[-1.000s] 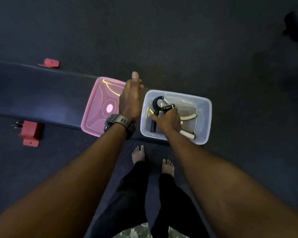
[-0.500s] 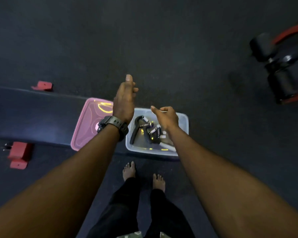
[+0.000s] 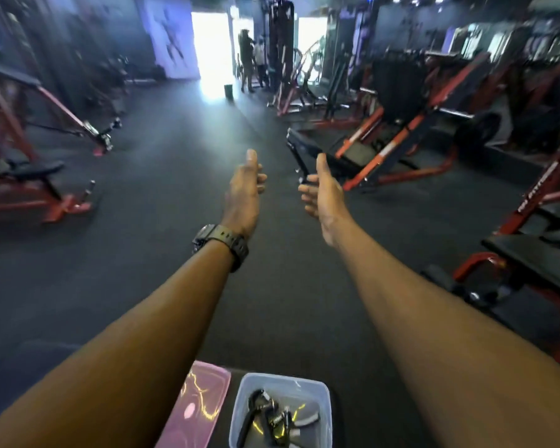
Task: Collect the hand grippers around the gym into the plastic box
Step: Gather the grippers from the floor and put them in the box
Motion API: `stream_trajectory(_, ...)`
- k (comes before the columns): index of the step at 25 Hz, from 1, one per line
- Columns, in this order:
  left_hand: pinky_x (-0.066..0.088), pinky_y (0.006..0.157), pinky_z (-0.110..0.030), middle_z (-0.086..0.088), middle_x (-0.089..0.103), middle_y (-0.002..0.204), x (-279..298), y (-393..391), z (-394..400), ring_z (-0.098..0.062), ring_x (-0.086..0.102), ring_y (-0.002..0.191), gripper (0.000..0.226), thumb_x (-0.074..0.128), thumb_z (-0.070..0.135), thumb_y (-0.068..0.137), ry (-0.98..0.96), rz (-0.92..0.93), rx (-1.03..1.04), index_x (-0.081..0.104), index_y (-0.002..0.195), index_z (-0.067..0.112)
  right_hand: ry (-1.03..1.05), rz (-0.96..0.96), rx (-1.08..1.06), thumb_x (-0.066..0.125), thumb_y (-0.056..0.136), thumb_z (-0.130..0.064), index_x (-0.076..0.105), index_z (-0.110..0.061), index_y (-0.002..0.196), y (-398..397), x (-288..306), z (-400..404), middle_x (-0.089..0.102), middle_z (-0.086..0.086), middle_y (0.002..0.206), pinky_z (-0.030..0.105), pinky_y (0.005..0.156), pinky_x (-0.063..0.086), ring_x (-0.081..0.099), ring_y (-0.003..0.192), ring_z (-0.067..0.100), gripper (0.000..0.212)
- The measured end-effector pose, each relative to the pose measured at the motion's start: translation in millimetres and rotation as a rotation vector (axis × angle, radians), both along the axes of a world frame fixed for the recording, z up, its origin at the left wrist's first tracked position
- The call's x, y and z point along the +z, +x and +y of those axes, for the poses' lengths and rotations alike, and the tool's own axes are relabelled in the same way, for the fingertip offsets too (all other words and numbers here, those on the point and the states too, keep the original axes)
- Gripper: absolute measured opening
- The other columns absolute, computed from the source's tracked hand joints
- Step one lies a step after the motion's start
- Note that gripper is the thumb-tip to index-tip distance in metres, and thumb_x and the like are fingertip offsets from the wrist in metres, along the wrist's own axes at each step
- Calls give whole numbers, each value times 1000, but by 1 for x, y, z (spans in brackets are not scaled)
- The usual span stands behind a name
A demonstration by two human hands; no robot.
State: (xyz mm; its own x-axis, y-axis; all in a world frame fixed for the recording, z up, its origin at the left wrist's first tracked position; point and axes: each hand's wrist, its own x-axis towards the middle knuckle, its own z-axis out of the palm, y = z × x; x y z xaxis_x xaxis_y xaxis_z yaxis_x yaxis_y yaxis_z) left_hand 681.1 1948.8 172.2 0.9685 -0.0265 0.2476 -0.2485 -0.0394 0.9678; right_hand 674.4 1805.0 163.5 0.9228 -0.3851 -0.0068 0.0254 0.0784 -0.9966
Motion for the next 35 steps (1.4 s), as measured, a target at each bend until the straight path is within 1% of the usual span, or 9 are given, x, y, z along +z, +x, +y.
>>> stream_trajectory(5,47,91,-39,-10,65,119,43,-23,22,-25,61,108,75,26,71,82,-27,-118,60,60,118,15,-76,-119,70,35,90,-73,62,-14,114,-23,58,20,67,4,99,33,72,44,56,83,16,69)
stream_trajectory(11,48,87,-35,-9,64,119,42,-55,62,-23,62,108,75,28,71,84,-34,-107,168,60,120,14,-55,-123,170,36,88,-74,61,-17,107,-34,56,65,68,8,103,31,67,42,55,85,18,65)
stream_trajectory(14,49,93,-38,-5,64,117,28,-74,110,-20,62,107,65,26,68,92,-17,-103,298,60,117,18,-95,-85,297,38,83,-79,62,-18,109,-33,40,120,69,13,114,36,76,50,62,89,23,70)
stream_trajectory(16,48,95,-40,-3,64,116,10,-92,155,-18,62,107,60,26,69,93,-16,-62,405,60,113,22,-113,-46,410,39,82,-79,61,-19,110,-36,23,168,68,12,115,37,80,52,64,94,24,70)
stream_trajectory(19,49,97,-39,-7,65,118,-32,-135,241,-21,62,109,62,29,70,90,-73,25,603,60,112,21,-136,16,623,41,84,-76,60,-19,103,-52,-12,254,69,9,105,30,71,45,58,85,16,63)
stream_trajectory(21,48,96,-39,-10,65,119,-72,-184,306,-21,62,106,63,30,73,83,-108,124,789,60,106,23,-184,84,807,41,87,-74,60,-18,106,-77,-47,323,68,8,103,30,73,45,58,87,16,62)
stream_trajectory(25,47,84,-39,-8,68,111,-151,-301,394,-19,60,93,67,33,83,71,-215,310,1107,60,96,27,-240,243,1170,37,92,-69,60,-14,118,-162,-121,441,66,6,105,32,77,46,59,89,16,65)
stream_trajectory(31,39,69,-32,-3,61,99,-226,-471,417,-18,56,82,62,37,76,80,-484,472,1540,57,99,21,-402,474,1671,34,92,-69,58,-21,107,-285,-228,511,64,5,104,33,76,41,54,90,17,56)
stream_trajectory(35,44,83,-39,1,65,102,-250,-506,396,-19,61,94,60,31,74,86,-561,528,1735,58,105,24,-503,546,1781,34,93,-67,58,-21,102,-300,-265,520,62,4,101,36,84,42,54,90,18,53)
